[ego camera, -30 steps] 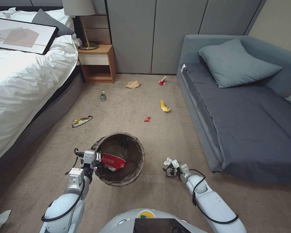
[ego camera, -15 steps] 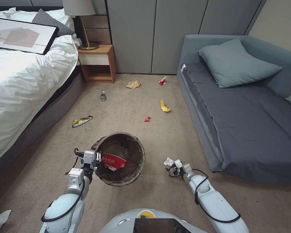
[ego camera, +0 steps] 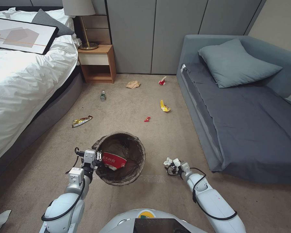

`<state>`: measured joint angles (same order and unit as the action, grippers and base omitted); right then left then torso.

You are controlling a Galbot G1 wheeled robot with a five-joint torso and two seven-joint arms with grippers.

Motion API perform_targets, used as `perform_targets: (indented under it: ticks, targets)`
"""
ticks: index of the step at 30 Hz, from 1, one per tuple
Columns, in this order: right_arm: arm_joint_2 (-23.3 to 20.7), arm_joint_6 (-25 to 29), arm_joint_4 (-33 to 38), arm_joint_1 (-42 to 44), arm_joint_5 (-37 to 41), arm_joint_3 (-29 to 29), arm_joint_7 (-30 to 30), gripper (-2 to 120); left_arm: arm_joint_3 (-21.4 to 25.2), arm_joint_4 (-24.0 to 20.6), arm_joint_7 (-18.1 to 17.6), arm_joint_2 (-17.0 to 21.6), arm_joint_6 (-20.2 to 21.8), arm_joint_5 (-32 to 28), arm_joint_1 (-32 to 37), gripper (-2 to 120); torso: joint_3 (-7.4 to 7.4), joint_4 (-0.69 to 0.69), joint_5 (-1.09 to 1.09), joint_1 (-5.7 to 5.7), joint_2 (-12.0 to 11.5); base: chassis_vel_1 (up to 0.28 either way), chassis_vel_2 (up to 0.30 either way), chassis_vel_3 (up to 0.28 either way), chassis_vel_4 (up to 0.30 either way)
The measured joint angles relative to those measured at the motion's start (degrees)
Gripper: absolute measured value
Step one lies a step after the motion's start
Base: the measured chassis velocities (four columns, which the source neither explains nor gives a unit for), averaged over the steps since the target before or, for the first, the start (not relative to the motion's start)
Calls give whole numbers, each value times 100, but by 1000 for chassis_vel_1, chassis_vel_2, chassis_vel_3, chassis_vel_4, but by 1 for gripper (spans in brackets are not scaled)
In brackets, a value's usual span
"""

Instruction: Pick up the trash bin, then pick up the garbage from the floor and place it into the trash bin.

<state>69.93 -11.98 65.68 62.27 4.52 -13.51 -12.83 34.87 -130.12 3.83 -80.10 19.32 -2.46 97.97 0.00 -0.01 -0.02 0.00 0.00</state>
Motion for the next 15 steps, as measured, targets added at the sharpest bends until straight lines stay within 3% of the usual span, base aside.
perform_targets:
  ticks: [15]
  targets:
    - [46, 5, -183, -101, -68, 46, 11, 100, 43, 49, 10, 34, 10, -73, -56, 2, -1, -1, -2, 0, 1, 0, 0, 0, 0]
